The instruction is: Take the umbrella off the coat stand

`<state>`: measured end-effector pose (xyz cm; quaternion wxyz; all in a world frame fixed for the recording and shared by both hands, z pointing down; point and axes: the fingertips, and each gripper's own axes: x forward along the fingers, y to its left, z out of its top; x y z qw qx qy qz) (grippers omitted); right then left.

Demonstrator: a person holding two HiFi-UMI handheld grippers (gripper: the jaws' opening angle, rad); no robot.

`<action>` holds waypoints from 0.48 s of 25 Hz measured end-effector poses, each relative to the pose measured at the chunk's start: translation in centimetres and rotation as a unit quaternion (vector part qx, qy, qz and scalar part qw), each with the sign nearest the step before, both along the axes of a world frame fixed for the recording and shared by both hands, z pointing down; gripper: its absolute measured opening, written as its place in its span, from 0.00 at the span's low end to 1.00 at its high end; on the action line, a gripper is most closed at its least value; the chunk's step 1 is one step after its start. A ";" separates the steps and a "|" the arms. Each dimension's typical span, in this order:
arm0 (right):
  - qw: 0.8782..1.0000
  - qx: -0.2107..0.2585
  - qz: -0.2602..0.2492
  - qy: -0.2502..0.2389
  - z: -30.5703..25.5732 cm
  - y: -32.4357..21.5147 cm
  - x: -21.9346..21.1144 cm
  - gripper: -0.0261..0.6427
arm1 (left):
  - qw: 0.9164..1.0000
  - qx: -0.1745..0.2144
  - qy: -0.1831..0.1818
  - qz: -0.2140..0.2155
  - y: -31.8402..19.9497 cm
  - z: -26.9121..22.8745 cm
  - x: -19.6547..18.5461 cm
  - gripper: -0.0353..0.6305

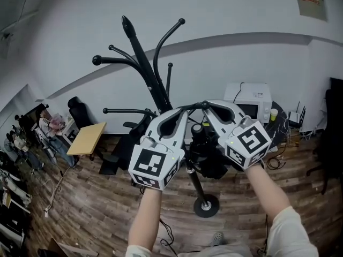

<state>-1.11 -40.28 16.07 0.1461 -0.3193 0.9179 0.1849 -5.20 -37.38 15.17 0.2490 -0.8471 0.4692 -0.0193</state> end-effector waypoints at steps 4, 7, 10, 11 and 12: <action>1.000 0.011 0.014 0.008 -0.3 0.3 0.4 0.05 | 0.999 0.024 -0.032 -0.020 0.5 -0.5 0.7 0.09; 0.999 0.022 0.024 0.014 -1.1 0.6 0.4 0.05 | 0.997 0.039 -0.052 -0.031 0.8 -1.1 0.7 0.09; 0.999 0.018 0.024 0.011 -1.4 0.6 0.5 0.05 | 0.997 0.042 -0.055 -0.030 1.0 -1.5 0.7 0.09; 0.999 0.018 0.026 0.010 -1.4 0.6 0.6 0.05 | 0.997 0.042 -0.054 -0.029 1.0 -1.5 0.8 0.09; 0.999 0.018 0.028 0.009 -1.4 0.7 0.8 0.05 | 0.997 0.041 -0.055 -0.028 0.9 -1.5 0.9 0.09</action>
